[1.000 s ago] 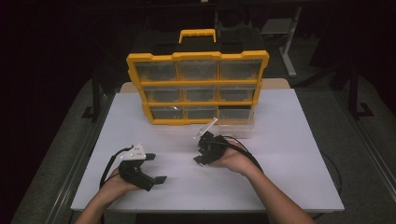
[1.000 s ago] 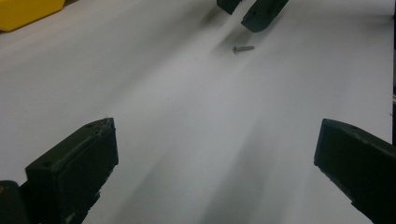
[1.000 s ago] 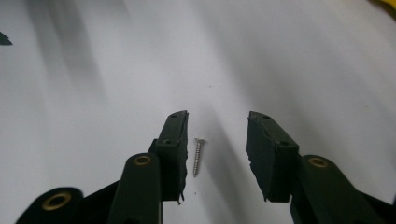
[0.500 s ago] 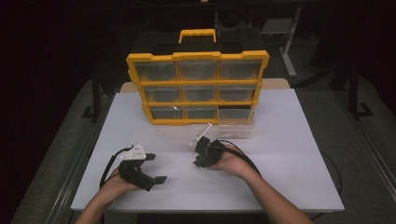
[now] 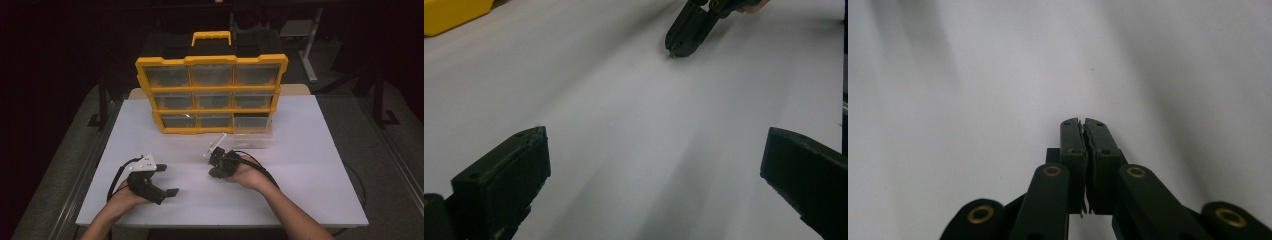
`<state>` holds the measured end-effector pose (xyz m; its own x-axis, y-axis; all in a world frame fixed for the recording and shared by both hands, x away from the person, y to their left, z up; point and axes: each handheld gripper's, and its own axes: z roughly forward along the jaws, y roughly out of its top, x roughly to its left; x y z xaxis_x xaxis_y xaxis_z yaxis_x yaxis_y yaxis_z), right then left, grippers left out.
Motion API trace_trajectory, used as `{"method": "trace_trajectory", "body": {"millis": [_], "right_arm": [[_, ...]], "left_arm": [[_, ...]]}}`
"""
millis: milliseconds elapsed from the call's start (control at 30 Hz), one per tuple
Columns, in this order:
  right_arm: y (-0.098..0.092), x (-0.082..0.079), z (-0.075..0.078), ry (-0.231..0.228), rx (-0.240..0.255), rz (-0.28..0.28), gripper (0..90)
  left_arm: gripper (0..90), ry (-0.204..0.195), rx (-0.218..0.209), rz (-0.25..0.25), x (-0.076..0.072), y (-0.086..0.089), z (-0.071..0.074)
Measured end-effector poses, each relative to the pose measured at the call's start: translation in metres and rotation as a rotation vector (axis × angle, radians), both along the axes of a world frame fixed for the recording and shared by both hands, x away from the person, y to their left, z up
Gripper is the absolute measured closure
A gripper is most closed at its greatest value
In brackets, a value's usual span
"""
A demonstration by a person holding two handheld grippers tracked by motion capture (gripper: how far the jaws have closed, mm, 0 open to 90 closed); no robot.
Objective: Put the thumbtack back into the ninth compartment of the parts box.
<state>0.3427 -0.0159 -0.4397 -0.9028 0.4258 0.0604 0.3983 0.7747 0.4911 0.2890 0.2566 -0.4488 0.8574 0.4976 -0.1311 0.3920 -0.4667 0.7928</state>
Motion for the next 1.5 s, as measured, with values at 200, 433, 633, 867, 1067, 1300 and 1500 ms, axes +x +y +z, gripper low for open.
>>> {"method": "trace_trajectory", "body": {"millis": [200, 433, 633, 867, 1067, 1300, 1500], "right_arm": [[-0.001, 0.001, 0.0, 0.001, 0.003, 0.005, 86.4], [-0.006, 0.004, 0.009, -0.006, 0.031, 0.003, 86.2], [-0.012, 0.006, 0.021, -0.007, 0.058, -0.009, 86.3], [-0.021, 0.009, 0.039, -0.015, 0.089, -0.013, 86.3], [-0.027, 0.01, 0.052, -0.028, 0.106, -0.009, 86.2], [-0.037, 0.012, 0.068, -0.051, 0.128, -0.007, 86.3], [-0.046, 0.015, 0.081, -0.064, 0.15, -0.022, 86.2]], "left_arm": [[0.0, 0.0, 0.0, 0.001, 0.001, 0.0, 0.0], [0.0, 0.0, -0.004, 0.003, 0.001, 0.0, 0.0], [0.0, -0.002, -0.004, 0.003, 0.001, 0.001, 0.0], [0.0, -0.003, -0.003, -0.001, 0.001, 0.001, 0.0], [0.0, -0.004, -0.003, -0.003, 0.0, 0.0, 0.0], [0.0, -0.004, 0.001, -0.006, 0.0, -0.001, 0.0], [0.0, -0.004, 0.002, -0.009, 0.0, -0.002, 0.0]]}}
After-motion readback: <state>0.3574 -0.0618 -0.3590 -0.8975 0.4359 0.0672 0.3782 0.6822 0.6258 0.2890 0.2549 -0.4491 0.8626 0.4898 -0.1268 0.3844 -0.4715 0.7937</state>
